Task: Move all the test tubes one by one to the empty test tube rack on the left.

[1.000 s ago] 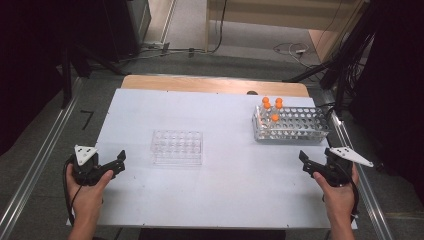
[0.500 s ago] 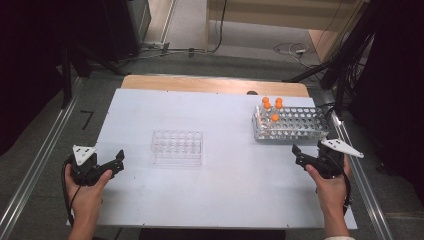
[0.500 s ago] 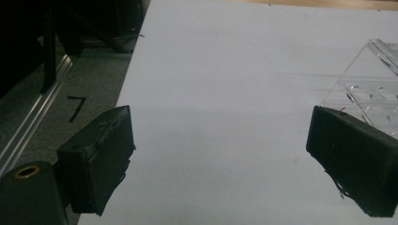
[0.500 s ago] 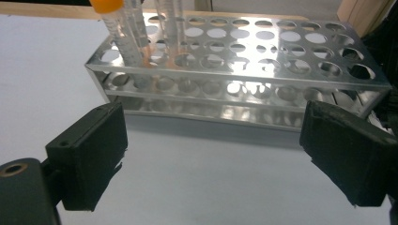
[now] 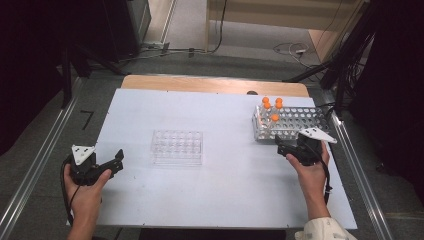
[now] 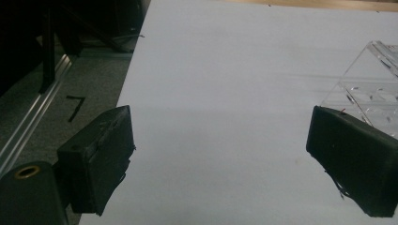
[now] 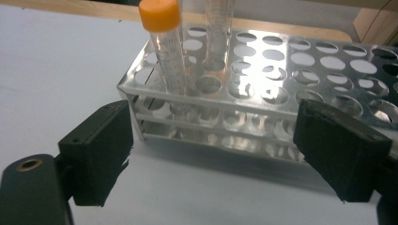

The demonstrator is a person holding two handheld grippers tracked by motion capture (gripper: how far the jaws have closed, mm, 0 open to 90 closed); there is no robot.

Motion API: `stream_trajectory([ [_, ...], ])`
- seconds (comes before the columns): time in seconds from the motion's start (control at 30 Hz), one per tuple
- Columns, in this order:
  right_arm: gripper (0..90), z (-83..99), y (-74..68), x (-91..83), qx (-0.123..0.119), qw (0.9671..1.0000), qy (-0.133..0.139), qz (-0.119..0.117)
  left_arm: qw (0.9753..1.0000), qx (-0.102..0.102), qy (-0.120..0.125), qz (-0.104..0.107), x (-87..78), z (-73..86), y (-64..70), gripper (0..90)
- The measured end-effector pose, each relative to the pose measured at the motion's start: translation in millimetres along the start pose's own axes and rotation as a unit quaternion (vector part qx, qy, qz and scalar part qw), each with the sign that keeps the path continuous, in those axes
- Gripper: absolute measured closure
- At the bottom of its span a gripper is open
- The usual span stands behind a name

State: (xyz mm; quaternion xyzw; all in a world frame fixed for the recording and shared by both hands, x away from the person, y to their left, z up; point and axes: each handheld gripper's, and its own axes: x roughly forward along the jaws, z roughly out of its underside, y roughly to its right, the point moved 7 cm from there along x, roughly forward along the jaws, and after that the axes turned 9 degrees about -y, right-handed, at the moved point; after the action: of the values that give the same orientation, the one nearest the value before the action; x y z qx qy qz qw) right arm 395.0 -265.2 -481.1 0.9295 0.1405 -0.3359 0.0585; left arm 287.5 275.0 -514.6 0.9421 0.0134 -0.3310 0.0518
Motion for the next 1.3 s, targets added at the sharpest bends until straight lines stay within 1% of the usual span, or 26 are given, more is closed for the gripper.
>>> stream_trajectory([
  [0.27,12.1,-12.8,-5.0,8.1,0.004,0.9999,0.013,-0.007,1.0000,0.002,-0.001,0.001,1.1,-0.6,1.0,8.7],
  [0.4,13.2,-18.1,-8.1,12.5,0.004,0.9998,0.016,-0.007,1.0000,0.003,-0.001,0.002,1.4,-0.8,1.6,8.7],
  [0.53,16.6,-21.3,-9.7,17.0,0.003,0.9998,0.021,-0.005,1.0000,0.003,-0.003,0.001,2.6,-0.6,1.6,8.7],
  [0.7,19.9,-22.8,-13.1,24.3,0.001,0.9998,0.019,-0.004,1.0000,0.002,-0.002,0.001,2.8,-0.7,0.9,8.7],
  [0.87,29.4,-26.0,-17.1,27.4,-0.004,0.9996,0.028,-0.008,1.0000,0.003,-0.003,0.001,3.0,-0.5,0.9,8.8],
  [1.0,37.9,-28.0,-19.1,31.0,-0.007,0.9994,0.032,-0.006,1.0000,0.001,0.000,0.001,2.0,-1.1,0.5,8.7],
  [1.13,47.1,-26.8,-18.8,34.2,-0.003,0.9996,0.028,-0.004,1.0000,-0.002,0.000,-0.001,2.1,-1.1,-0.3,8.8],
  [1.3,49.9,-26.9,-19.2,35.9,-0.005,0.9995,0.028,-0.009,1.0000,-0.003,0.002,0.000,2.1,-1.5,-0.8,8.8],
])
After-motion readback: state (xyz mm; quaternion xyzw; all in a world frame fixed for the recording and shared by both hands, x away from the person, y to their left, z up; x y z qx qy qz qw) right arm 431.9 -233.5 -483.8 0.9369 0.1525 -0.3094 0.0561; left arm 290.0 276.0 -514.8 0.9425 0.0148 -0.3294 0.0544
